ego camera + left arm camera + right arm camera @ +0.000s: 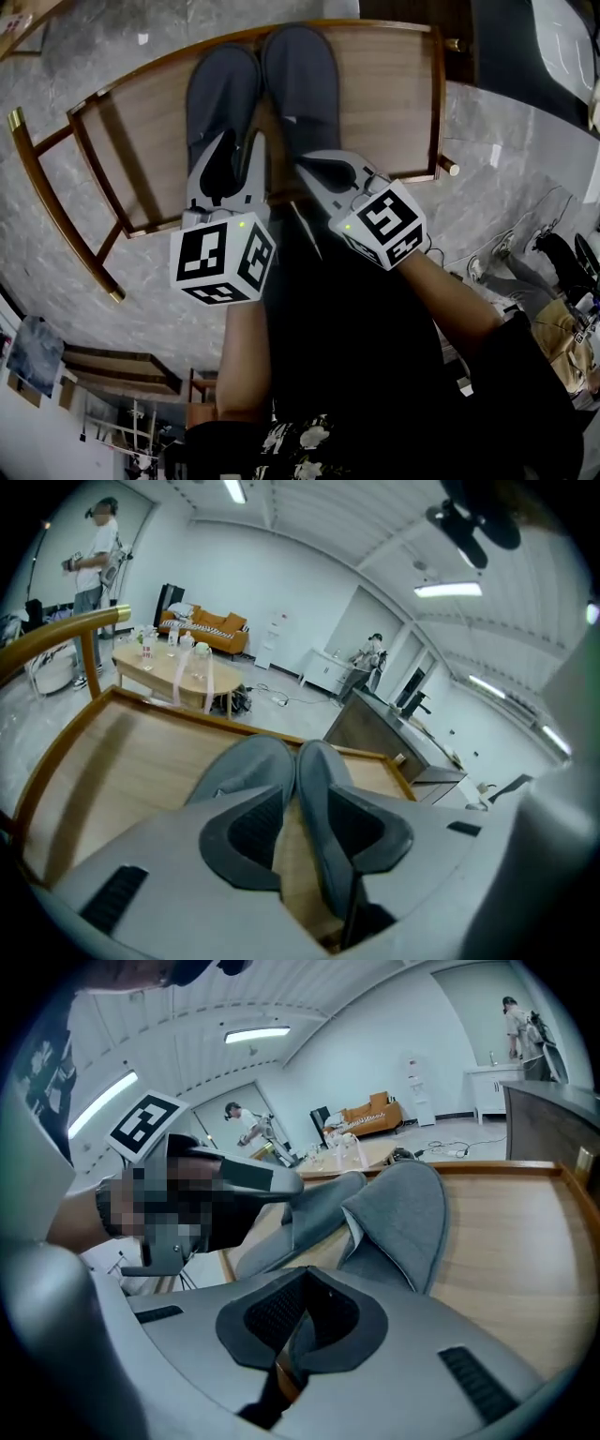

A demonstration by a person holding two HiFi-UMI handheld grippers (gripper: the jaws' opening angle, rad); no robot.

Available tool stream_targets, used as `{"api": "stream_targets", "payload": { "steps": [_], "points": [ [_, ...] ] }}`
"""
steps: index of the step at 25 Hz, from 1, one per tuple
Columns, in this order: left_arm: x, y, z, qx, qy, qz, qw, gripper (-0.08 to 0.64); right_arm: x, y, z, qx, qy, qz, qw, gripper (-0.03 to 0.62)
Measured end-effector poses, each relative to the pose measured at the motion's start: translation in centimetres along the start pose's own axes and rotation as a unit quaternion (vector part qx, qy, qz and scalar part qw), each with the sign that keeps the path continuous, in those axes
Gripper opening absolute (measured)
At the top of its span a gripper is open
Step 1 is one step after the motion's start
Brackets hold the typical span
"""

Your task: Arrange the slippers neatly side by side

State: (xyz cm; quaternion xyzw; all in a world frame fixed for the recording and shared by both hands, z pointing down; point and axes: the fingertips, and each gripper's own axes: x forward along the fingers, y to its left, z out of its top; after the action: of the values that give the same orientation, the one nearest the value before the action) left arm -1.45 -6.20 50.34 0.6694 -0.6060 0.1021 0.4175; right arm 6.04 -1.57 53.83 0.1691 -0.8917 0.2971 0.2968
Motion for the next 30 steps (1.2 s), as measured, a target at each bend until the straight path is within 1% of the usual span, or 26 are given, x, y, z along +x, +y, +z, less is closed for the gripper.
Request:
{"api": "stream_targets", "payload": {
  "steps": [1, 2, 3, 5, 6, 9, 11, 13, 15, 18, 19, 20, 21, 23, 24, 26, 27, 30],
  "points": [
    [-0.1, -0.2, 0.4, 0.019, -0.004, 0.001, 0.9998, 0.144, -0.1, -0.2, -0.1, 0.000, 0.001, -0.001, 1.000, 0.000],
    [-0.3, -0.1, 0.9, 0.050, -0.007, 0.009, 0.9987, 0.149, -0.2, -0.3, 0.0, 0.000, 0.000, -0.003, 1.000, 0.000],
    [-0.4, 0.3, 1.5, 0.088, -0.007, 0.021, 0.9959, 0.151, -0.2, -0.5, 0.2, 0.000, -0.001, -0.004, 1.000, 0.000],
    [-0.1, 1.6, 2.5, 0.157, 0.006, 0.045, 0.9865, 0.157, -0.2, -1.1, 0.8, 0.002, -0.004, -0.007, 1.000, 0.000],
    [0.2, 2.4, 2.9, 0.178, 0.017, 0.052, 0.9825, 0.165, -0.2, -1.4, 1.0, 0.004, -0.006, -0.008, 1.000, 0.000],
    [1.3, 4.9, 3.9, 0.208, 0.046, 0.065, 0.9749, 0.170, -0.1, -2.2, 1.6, 0.007, -0.010, -0.013, 1.000, 0.000],
    [2.3, 5.8, 3.5, 0.217, 0.073, 0.057, 0.9717, 0.170, -0.1, -2.5, 1.7, 0.008, -0.011, -0.018, 1.000, 0.000],
    [3.3, 6.0, 2.5, 0.216, 0.104, 0.038, 0.9701, 0.169, -0.1, -2.6, 1.8, 0.012, -0.012, -0.023, 1.000, 0.000],
    [4.1, 6.0, 1.5, 0.205, 0.126, 0.027, 0.9702, 0.156, -0.1, -2.7, 1.9, 0.014, -0.013, -0.026, 0.999, 0.000],
    [4.8, 6.5, 0.3, 0.198, 0.142, 0.033, 0.9692, 0.059, -0.1, -3.1, 2.0, 0.018, -0.011, -0.031, 0.999, 0.000],
    [4.8, 6.6, 0.2, 0.198, 0.141, 0.035, 0.9692, 0.039, -0.1, -3.2, 2.1, 0.020, -0.012, -0.033, 0.999, 0.000],
    [4.7, 6.5, 0.3, 0.196, 0.134, 0.034, 0.9708, 0.031, -0.1, -3.2, 2.2, 0.022, -0.013, -0.036, 0.999, 0.000],
    [4.5, 6.3, 0.7, 0.187, 0.119, 0.031, 0.9746, 0.028, -0.1, -3.4, 2.2, 0.022, -0.015, -0.040, 0.999, 0.000],
    [3.7, 5.8, 2.2, 0.150, 0.067, 0.025, 0.9862, 0.027, -0.1, -3.9, 2.4, 0.017, -0.021, -0.054, 0.998, 0.000],
    [3.0, 5.6, 3.1, 0.130, 0.037, 0.026, 0.9905, 0.026, -0.1, -4.1, 2.5, 0.015, -0.026, -0.062, 0.998, 0.000],
    [1.7, 5.9, 4.5, 0.107, -0.013, 0.037, 0.9934, 0.026, -0.1, -4.1, 3.0, 0.012, -0.037, -0.072, 0.997, 0.000],
    [1.2, 6.3, 4.9, 0.100, -0.028, 0.044, 0.9936, 0.025, 0.0, -3.9, 3.3, 0.010, -0.042, -0.075, 0.996, 0.000],
    [1.3, 7.1, 4.8, 0.066, -0.044, 0.049, 0.9956, 0.026, 0.2, -3.4, 4.2, 0.001, -0.060, -0.078, 0.995, 0.000]
  ]
}}
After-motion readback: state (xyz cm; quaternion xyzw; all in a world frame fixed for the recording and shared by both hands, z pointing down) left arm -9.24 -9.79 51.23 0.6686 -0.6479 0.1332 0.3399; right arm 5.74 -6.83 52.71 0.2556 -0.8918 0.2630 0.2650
